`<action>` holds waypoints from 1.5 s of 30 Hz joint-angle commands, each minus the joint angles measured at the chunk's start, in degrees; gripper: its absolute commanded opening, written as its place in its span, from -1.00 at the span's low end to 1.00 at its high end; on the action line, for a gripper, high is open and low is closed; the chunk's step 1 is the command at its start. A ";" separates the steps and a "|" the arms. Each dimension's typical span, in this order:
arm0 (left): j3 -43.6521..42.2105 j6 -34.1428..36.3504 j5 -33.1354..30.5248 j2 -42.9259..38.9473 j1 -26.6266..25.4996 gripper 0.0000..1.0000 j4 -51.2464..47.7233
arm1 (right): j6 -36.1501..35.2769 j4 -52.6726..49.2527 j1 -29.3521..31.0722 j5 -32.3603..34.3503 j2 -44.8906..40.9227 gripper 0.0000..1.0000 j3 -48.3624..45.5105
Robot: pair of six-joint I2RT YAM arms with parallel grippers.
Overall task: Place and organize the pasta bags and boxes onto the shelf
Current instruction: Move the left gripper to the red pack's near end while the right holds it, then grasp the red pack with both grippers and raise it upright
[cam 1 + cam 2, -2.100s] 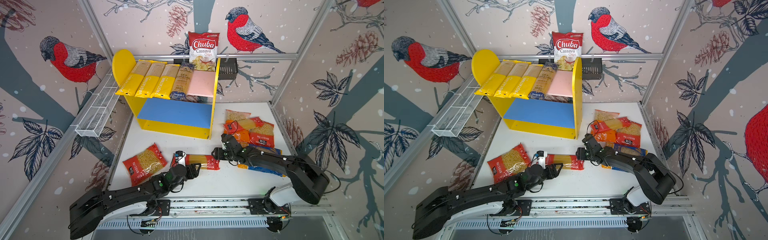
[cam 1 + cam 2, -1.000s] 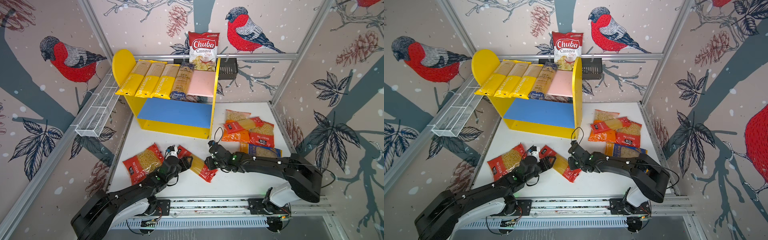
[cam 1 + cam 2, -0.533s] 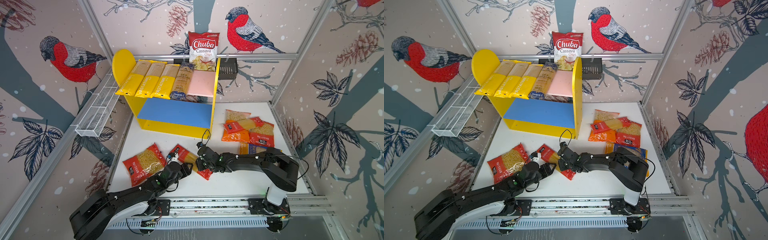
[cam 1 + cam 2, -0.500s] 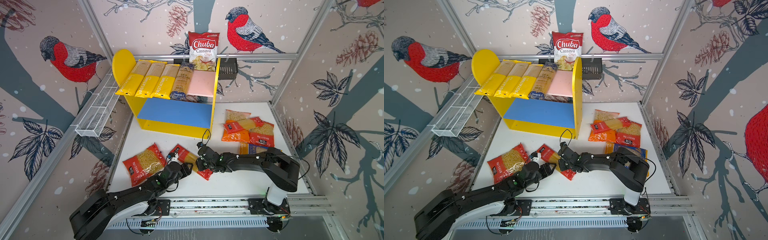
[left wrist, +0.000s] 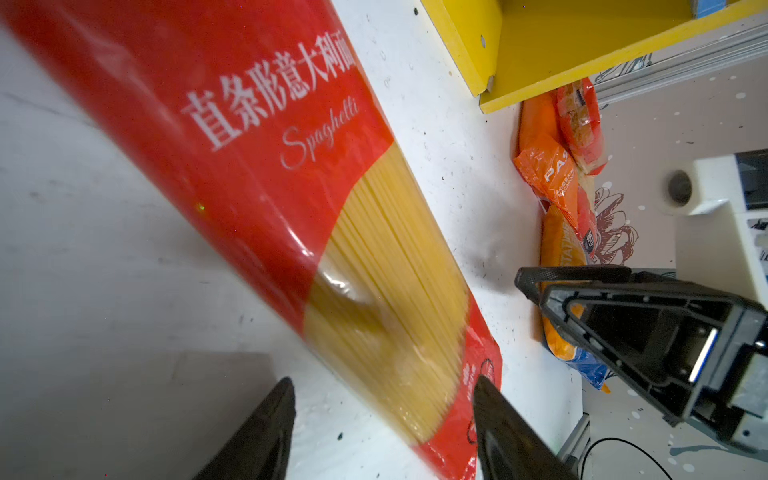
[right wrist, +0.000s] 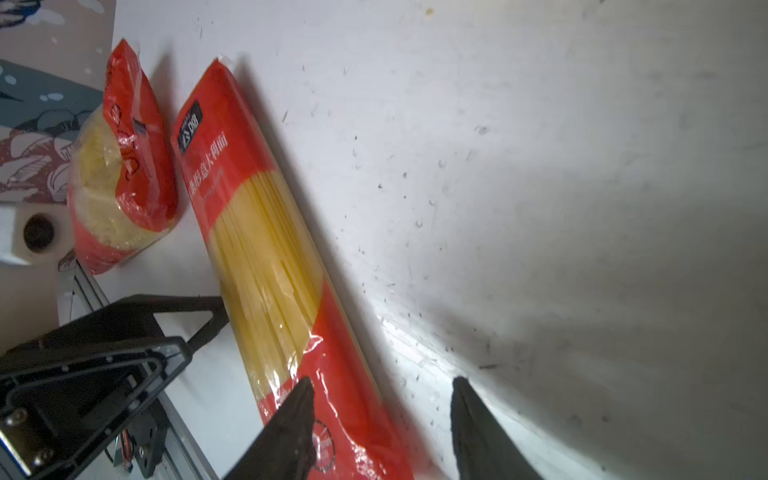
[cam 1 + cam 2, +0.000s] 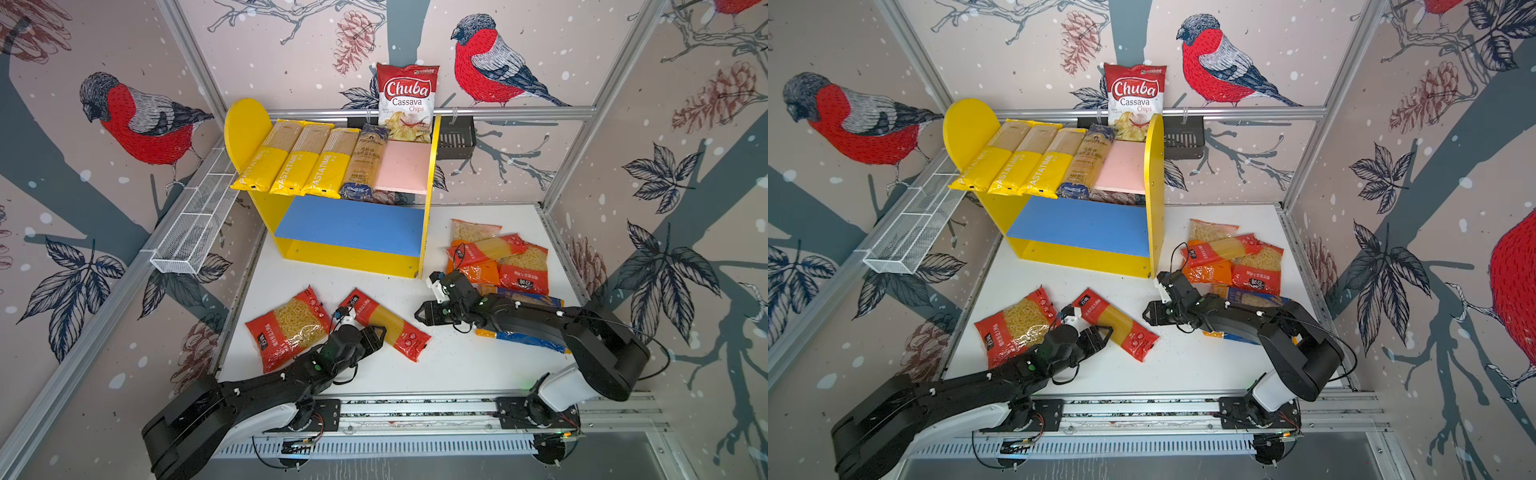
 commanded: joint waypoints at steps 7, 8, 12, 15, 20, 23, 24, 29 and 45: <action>-0.71 -1.14 0.34 3.62 -0.07 0.22 7.15 | 0.33 8.15 -0.92 -12.06 7.03 0.15 -2.28; -0.89 -1.22 0.16 3.82 -0.06 0.21 7.54 | 0.67 9.25 -0.92 -13.67 7.91 0.13 -2.41; -2.06 -0.88 -0.85 4.48 0.32 0.13 10.08 | 2.29 12.84 0.66 -16.61 10.78 0.07 -2.46; -2.21 -0.60 -0.75 4.49 1.28 0.01 10.53 | 3.02 14.41 2.39 -17.51 12.96 0.02 -1.76; -2.22 0.36 0.18 4.55 2.39 -0.23 10.85 | 5.69 19.03 4.39 -18.47 15.05 -0.15 -1.18; -2.39 -0.08 0.82 4.45 2.65 -0.39 11.18 | 8.21 22.96 4.40 -19.07 14.63 -0.33 -2.10; -2.40 0.05 0.97 4.31 2.72 -0.41 11.29 | 9.00 24.18 4.33 -19.43 14.53 -0.39 -2.43; -2.03 0.77 1.64 1.26 3.60 -0.43 9.09 | 13.53 29.59 4.28 -20.17 12.95 -0.66 -4.20; 4.48 6.86 2.53 -19.57 8.87 0.06 -6.65 | 5.77 16.03 4.16 -15.87 -0.97 -0.98 -0.75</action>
